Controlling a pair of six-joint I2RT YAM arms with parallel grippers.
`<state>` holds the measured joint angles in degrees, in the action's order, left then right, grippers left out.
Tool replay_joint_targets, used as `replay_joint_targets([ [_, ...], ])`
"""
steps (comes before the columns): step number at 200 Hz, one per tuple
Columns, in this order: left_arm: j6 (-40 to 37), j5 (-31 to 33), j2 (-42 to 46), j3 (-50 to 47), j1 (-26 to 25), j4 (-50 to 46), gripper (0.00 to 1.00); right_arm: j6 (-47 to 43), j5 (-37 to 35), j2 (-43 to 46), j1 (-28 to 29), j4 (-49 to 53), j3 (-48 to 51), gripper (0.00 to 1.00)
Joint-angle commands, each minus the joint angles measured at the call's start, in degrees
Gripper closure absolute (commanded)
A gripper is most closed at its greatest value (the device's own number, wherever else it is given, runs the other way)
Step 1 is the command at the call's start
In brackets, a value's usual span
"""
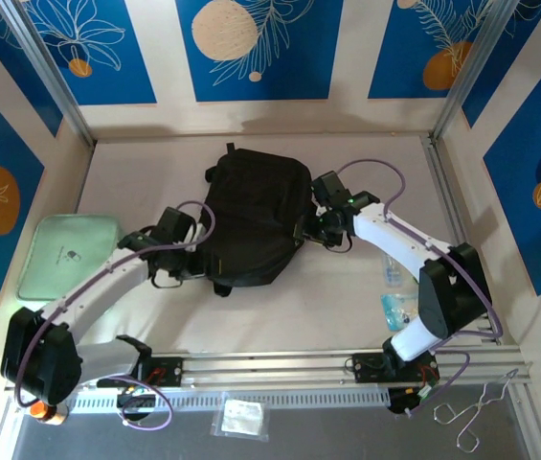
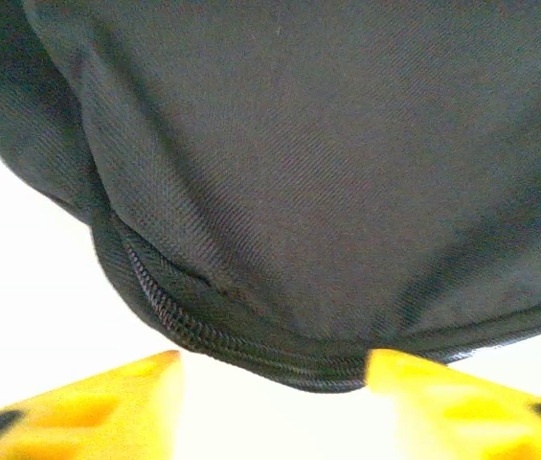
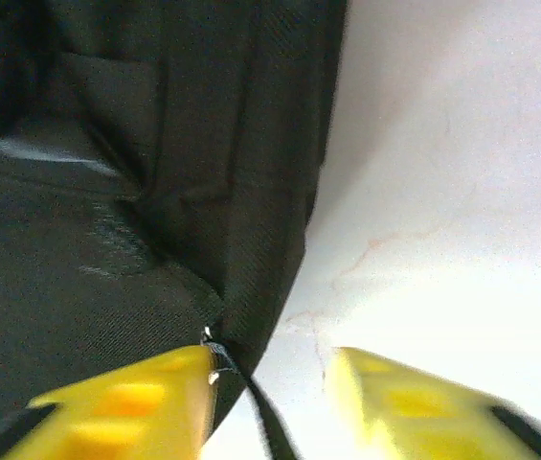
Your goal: Pack the student bag
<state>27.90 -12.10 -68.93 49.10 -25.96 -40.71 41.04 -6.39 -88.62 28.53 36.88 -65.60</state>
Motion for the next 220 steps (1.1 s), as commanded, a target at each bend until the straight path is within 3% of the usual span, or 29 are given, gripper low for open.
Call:
replay_joint_targets([
  [1, -3.78, 5.39, 0.35, 8.95, -0.15, -6.88, 0.4, -3.27, -1.94, 2.74, 0.29, -2.63, -3.0, 0.43],
  [30, -3.76, 2.98, -4.14, 14.42, -0.19, -1.51, 0.34, -3.13, -2.59, 1.66, -0.95, -5.09, -4.85, 0.34],
  [79, -0.68, -3.39, -19.58, 22.57, -0.69, 14.28, 0.35, -0.72, -0.42, -7.52, -5.1, -6.15, -10.58, 0.33],
  [108, -1.02, -1.8, -29.31, 30.31, -1.41, 14.21, 0.38, -0.78, 3.12, -13.41, -6.72, -6.3, -13.9, 0.34],
  [152, -5.86, 2.39, -39.74, 42.84, -5.07, 8.69, 0.4, -0.25, 6.11, -17.65, -7.17, -6.24, -14.95, 0.41],
  [193, -8.62, 4.19, -47.3, 50.87, -7.14, 4.65, 0.49, 0.58, 9.45, -19.17, -7.53, -8.43, -12.73, 0.52],
  [220, -11.88, 6.45, -51.51, 55.59, -8.53, 1.52, 0.55, 0.8, 11.23, -19.55, -7.62, -10.21, -11.31, 0.68],
])
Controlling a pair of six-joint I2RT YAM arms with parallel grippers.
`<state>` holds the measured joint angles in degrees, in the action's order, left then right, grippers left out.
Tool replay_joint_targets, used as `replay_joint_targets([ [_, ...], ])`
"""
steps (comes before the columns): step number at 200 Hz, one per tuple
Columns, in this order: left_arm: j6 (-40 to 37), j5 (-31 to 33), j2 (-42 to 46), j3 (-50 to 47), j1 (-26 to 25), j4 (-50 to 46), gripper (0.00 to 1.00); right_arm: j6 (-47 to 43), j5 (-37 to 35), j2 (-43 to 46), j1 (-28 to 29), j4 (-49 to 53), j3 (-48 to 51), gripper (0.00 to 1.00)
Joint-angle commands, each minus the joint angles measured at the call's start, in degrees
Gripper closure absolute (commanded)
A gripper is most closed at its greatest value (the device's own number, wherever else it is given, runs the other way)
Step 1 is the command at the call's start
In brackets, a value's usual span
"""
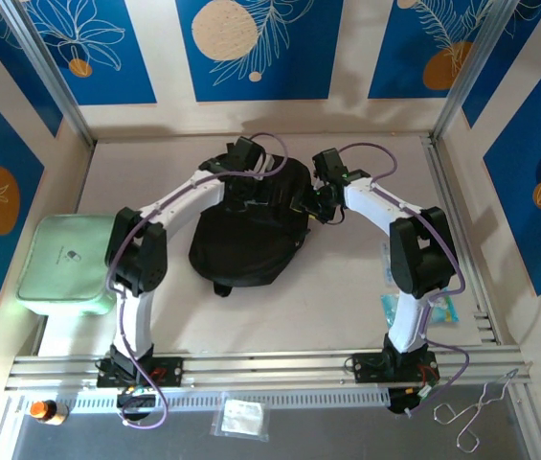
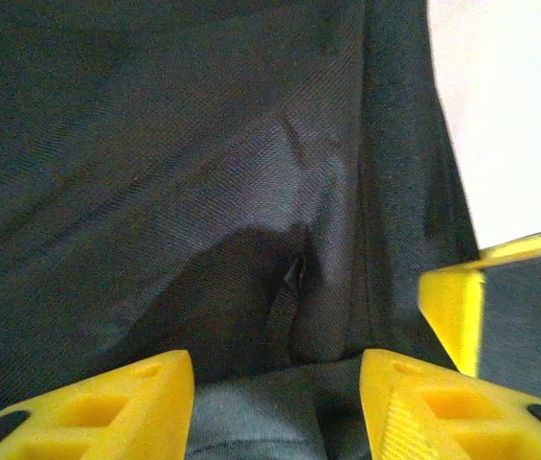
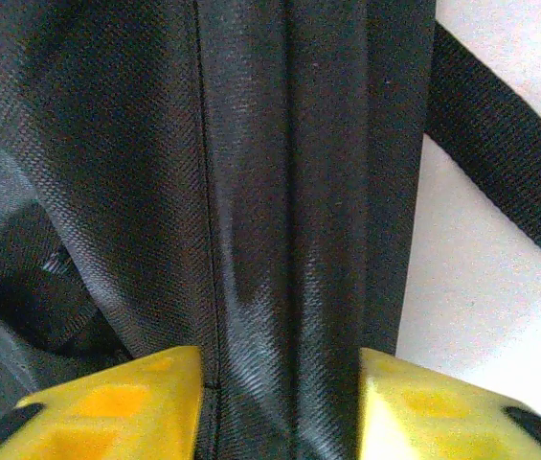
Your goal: Pack the student bag
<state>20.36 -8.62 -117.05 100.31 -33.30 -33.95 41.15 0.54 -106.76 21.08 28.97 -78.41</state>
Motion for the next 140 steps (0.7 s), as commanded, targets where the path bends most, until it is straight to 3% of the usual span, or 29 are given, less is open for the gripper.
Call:
replay_joint_targets([
  [1, -4.44, 3.07, -3.54, 4.51, -1.22, -5.33, 0.55, 0.69, 4.39, -1.42, -0.16, -2.32, 1.54, 0.68],
  [24, -6.51, 4.09, -6.92, 7.9, -1.64, -7.73, 0.6, 0.43, 5.09, -0.88, -0.1, -3.27, 2.67, 0.79],
  [54, -8.59, 4.16, -10.93, 12.01, -2.17, -11.46, 0.62, 0.03, 5.26, 0.3, -0.12, -4.56, 4.36, 0.79],
  [107, -9.22, 4.23, -13.86, 14.03, -2.51, -14.2, 0.55, 0.17, 5.27, 0.94, -0.12, -5.07, 5.37, 0.8],
  [140, -8.96, 5.97, -14.47, 14.38, -2.54, -14.82, 0.65, 0.31, 5.0, 1.03, -0.16, -5.24, 5.9, 0.81],
])
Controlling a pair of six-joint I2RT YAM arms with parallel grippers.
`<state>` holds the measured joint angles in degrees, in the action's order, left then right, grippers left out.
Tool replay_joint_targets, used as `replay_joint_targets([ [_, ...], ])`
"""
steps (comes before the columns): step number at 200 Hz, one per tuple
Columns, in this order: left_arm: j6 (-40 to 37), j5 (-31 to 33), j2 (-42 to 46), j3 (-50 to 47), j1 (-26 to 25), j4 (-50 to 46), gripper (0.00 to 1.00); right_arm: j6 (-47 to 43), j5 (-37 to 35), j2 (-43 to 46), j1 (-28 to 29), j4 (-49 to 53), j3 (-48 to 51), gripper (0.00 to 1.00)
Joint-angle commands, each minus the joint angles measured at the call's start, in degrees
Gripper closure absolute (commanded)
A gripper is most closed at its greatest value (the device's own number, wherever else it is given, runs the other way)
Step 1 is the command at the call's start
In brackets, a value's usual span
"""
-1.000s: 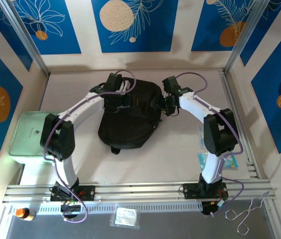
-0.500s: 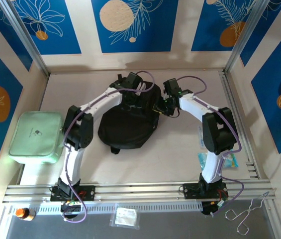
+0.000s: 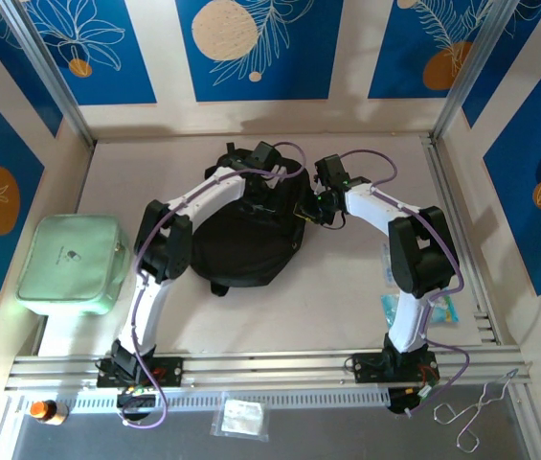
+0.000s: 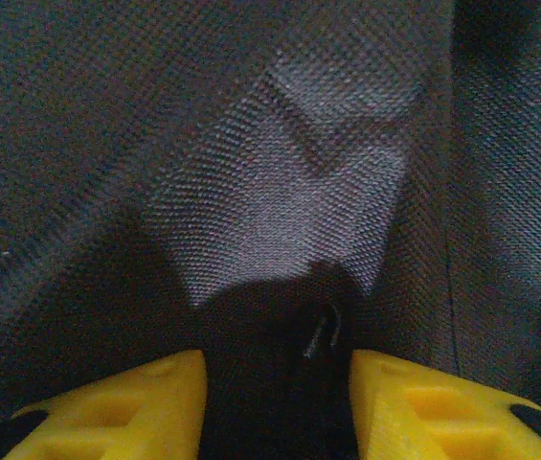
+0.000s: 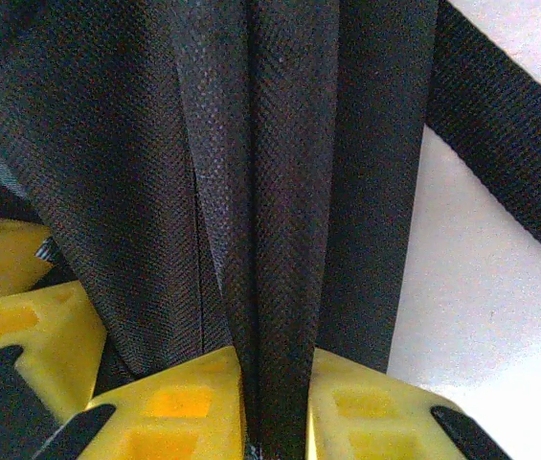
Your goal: Pack the student bag
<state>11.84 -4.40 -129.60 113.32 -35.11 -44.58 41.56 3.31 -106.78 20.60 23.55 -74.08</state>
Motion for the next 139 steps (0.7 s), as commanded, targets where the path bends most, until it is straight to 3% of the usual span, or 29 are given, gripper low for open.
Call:
replay_joint_targets([
  [1, -0.46, 1.81, -1.95, 1.38, -0.73, -4.2, 0.66, -0.13, 2.23, 1.05, 0.32, 0.18, 1.62, 0.81],
  [61, 1.32, 2.48, 0.98, 2.86, -0.74, -4.21, 0.96, -0.25, 0.85, 1.73, 0.34, 0.36, 2.23, 0.83],
  [139, 3.47, 0.85, 6.79, -0.85, 0.07, -2.45, 0.98, -0.25, -0.29, 1.81, 0.32, 0.51, 2.54, 0.84],
])
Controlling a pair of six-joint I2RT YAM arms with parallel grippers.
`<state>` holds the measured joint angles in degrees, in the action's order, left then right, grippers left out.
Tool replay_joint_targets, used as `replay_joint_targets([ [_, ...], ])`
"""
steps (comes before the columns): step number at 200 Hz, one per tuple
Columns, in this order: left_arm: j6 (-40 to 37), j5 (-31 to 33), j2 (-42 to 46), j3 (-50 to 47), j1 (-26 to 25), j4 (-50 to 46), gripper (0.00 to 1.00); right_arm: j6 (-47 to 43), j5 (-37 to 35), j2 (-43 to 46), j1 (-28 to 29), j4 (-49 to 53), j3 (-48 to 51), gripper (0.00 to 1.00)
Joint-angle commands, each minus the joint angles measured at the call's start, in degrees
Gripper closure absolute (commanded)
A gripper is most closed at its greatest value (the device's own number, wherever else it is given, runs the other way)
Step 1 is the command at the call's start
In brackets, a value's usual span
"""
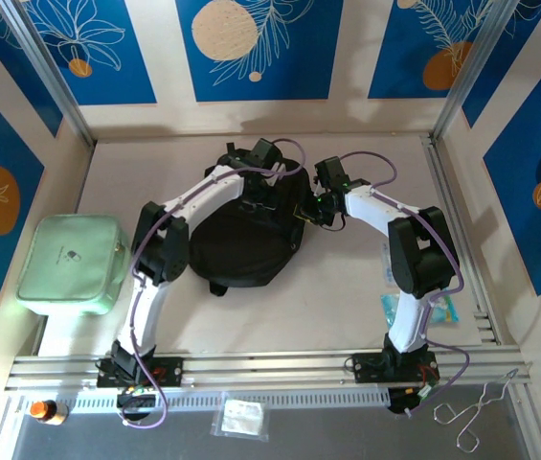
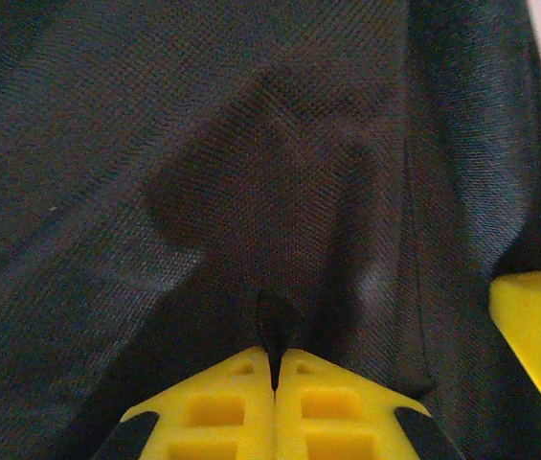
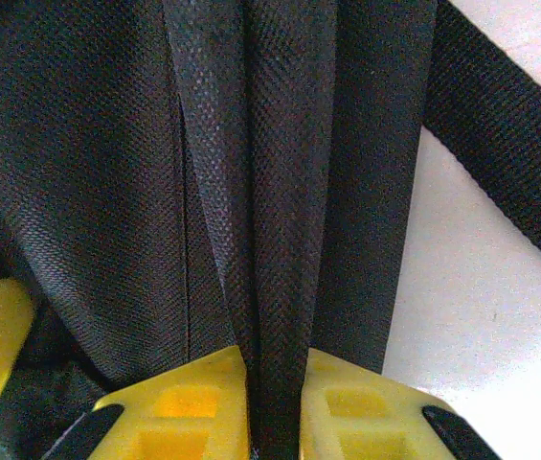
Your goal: Pack the student bag
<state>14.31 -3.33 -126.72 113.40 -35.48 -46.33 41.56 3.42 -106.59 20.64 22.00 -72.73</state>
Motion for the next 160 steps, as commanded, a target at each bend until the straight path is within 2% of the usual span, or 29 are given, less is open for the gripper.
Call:
replay_joint_targets([
  [1, 0.99, -0.24, 3.96, -1.01, 0.47, -0.61, 0.98, -0.25, -0.42, 1.63, 0.27, 2.07, 1.19, 0.84],
  [54, 1.43, -0.02, 4.15, -1.7, 1.21, -0.52, 0.96, -0.16, -0.57, 1.63, 0.27, 2.08, 1.38, 0.84],
  [105, 3.55, 3.93, 2.7, -0.35, 2.69, -1.52, 0.94, -0.52, -1.56, 1.82, 0.41, 2.32, 1.45, 0.84],
  [160, 4.42, 4.92, 1.1, 1.14, 6.13, -2.57, 1.0, -1.2, -3.63, 2.08, 0.63, 2.86, 1.71, 0.84],
])
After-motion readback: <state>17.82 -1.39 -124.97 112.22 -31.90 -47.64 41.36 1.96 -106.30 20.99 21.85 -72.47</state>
